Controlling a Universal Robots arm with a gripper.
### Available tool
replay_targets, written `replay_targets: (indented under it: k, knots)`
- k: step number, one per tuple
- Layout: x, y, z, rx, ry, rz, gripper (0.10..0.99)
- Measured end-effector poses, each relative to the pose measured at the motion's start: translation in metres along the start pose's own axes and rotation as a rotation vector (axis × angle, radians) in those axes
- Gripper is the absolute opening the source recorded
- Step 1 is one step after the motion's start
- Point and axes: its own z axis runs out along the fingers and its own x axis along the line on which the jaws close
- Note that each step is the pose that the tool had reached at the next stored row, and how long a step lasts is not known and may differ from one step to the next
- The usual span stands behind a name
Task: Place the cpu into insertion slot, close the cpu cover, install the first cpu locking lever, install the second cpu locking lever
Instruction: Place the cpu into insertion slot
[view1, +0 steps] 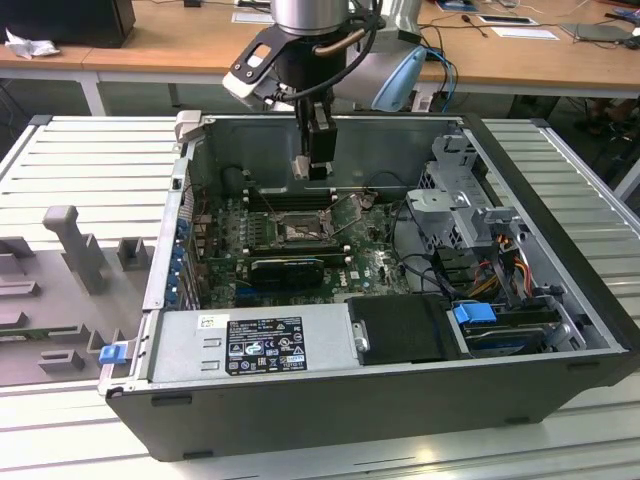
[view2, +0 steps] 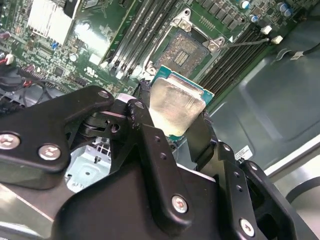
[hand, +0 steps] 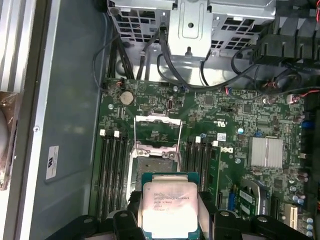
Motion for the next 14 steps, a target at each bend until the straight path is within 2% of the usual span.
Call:
replay_targets:
  k: [5, 14]
  knots:
    - [0.0009, -0.0013, 0.0125, 0.001, 0.0001, 0.002, 0.529]
    - [0.0007, -0.0024, 0.0248, 0.003, 0.0003, 0.002, 0.529]
